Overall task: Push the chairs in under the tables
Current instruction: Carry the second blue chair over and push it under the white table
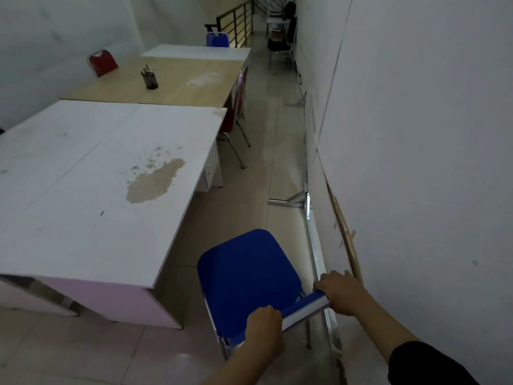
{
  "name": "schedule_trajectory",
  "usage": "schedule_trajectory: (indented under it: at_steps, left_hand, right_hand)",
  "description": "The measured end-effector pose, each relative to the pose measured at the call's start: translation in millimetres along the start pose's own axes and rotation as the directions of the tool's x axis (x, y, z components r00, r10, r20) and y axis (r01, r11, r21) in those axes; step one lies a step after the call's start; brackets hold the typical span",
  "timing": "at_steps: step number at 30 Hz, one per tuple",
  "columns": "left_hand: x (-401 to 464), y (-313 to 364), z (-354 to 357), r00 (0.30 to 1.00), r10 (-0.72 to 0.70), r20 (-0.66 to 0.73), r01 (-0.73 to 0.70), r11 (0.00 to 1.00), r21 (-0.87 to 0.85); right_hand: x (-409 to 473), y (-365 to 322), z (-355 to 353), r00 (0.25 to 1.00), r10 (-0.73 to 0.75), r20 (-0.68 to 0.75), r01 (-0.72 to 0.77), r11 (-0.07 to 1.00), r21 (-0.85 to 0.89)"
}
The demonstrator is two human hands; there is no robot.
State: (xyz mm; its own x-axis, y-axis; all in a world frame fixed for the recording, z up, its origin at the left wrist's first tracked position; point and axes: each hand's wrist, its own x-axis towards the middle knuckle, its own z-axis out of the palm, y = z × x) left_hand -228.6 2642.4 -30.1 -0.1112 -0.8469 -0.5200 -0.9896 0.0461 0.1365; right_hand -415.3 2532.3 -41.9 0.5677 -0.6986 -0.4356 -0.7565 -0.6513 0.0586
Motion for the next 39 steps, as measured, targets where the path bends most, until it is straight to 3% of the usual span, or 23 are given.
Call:
schedule_trajectory:
  at_steps: [4, 9, 15, 20, 24, 29, 33, 36, 39]
  left_hand:
    - [8, -22, -8, 0.994, -0.085, -0.075, 0.076, 0.991, -0.111]
    - [19, -69, -10, 0.97, -0.179, -0.163, 0.099, 0.907, -0.408]
    - [41, -122, -30, 0.977, -0.054, -0.208, -0.033, 0.919, -0.392]
    - [61, -186, -52, 0.976, -0.014, -0.219, -0.052, 0.956, -0.29]
    - [78, -235, -71, 0.97, -0.074, -0.232, 0.027, 0.979, -0.2]
    - [109, -252, -86, 0.948, -0.156, -0.276, 0.061, 0.944, -0.323]
    - [145, -232, -92, 0.923, -0.205, -0.324, 0.048, 0.9, -0.433]
    - [177, -196, -103, 0.892, -0.274, -0.359, 0.07, 0.87, -0.488]
    - [216, -139, -119, 0.882, -0.38, -0.278, 0.155, 0.792, -0.591]
  right_hand:
    - [36, -8, -16, 0.995, 0.098, -0.005, -0.098, 0.995, 0.018]
    - [86, -22, -40, 0.99, 0.136, 0.042, -0.138, 0.989, 0.053]
    - [128, -37, -52, 0.981, 0.188, 0.053, -0.192, 0.976, 0.104]
    - [165, -65, -56, 0.974, 0.222, -0.054, -0.205, 0.953, 0.224]
    - [196, -83, -67, 0.97, 0.22, -0.104, -0.177, 0.93, 0.323]
    - [234, -78, -88, 0.945, 0.312, -0.093, -0.232, 0.845, 0.482]
    - [266, -33, -98, 0.942, 0.293, -0.166, -0.196, 0.878, 0.436]
    - [287, 22, -112, 0.984, 0.128, -0.128, -0.087, 0.955, 0.282]
    - [310, 93, -129, 0.996, -0.01, -0.086, 0.019, 0.994, 0.108]
